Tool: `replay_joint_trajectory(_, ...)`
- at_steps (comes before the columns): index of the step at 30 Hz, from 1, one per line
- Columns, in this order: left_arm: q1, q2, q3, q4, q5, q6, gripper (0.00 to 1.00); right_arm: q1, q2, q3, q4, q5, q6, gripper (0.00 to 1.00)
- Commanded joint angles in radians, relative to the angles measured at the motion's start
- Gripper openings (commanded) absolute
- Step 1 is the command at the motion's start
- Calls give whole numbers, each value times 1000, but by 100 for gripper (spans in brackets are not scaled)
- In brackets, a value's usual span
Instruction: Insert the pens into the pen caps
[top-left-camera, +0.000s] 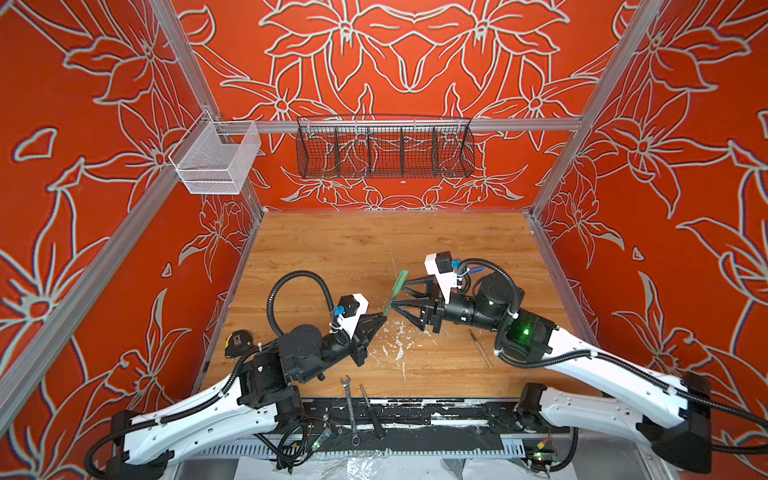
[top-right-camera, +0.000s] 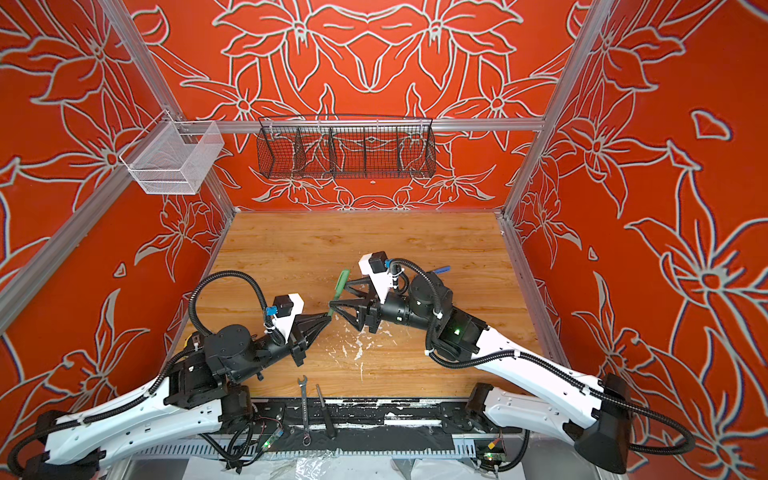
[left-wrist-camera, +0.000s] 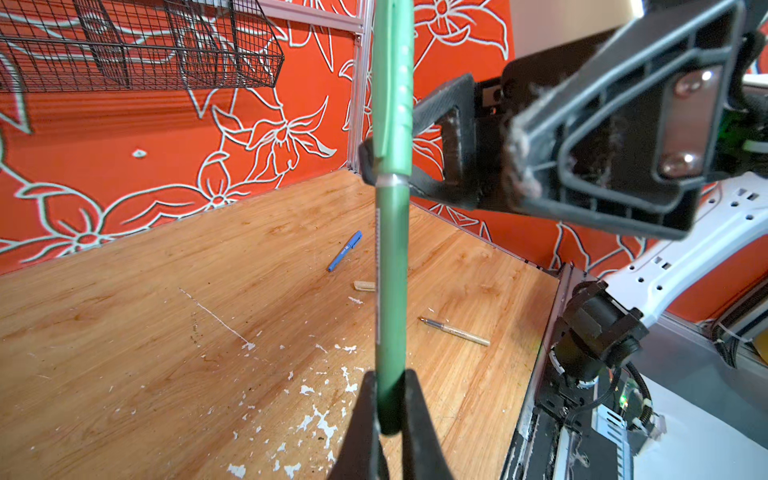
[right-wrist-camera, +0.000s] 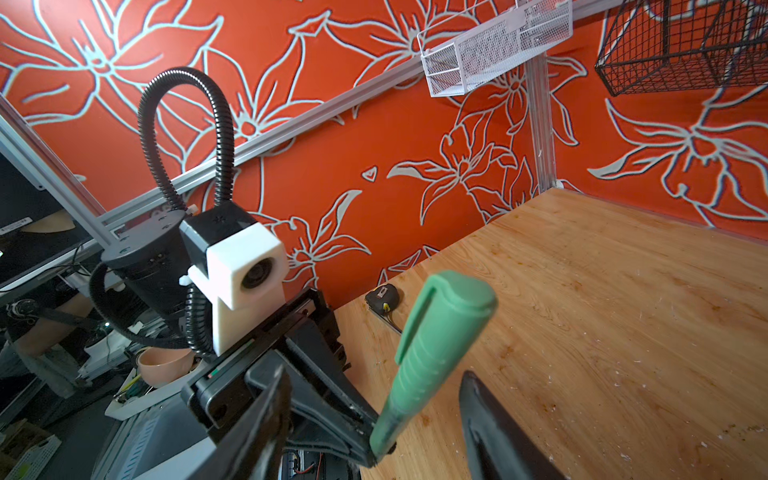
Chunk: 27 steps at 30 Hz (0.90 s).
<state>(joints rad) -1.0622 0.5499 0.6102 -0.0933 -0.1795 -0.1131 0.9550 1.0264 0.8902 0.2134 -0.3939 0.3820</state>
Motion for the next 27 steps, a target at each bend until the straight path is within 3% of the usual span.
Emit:
replay_joint_trajectory(1, -5, 0, 30, 4, 23, -4, 0, 1, 21, 46, -16, -26, -18, 64)
replay_joint_trajectory(9, -5, -7, 33, 3, 23, 1, 0, 1, 59, 62, 6, -51, 1, 41)
replay_joint_trajectory(15, -5, -6, 47, -16, 20, -6, 0, -2, 89, 86, -14, -56, 32, 3)
replay_joint_trajectory(16, -5, -4, 58, -33, 19, -9, 8, -6, 92, 100, -44, -53, 38, 0)
replay_joint_trajectory(18, -5, -2, 87, -83, 12, -10, 48, -24, 95, 130, -120, -53, 54, 0)
replay_joint_trajectory(20, -4, -8, 128, -162, -1, -6, 69, -68, 96, 160, -195, -85, 87, 0)
replay_joint_trajectory(23, -1, -29, 181, -252, 3, 21, 81, -150, 108, 183, -263, -197, 147, 0)
replay_joint_trajectory(27, 13, -53, 221, -293, 40, 39, 84, -181, 103, 174, -276, -252, 153, 0)
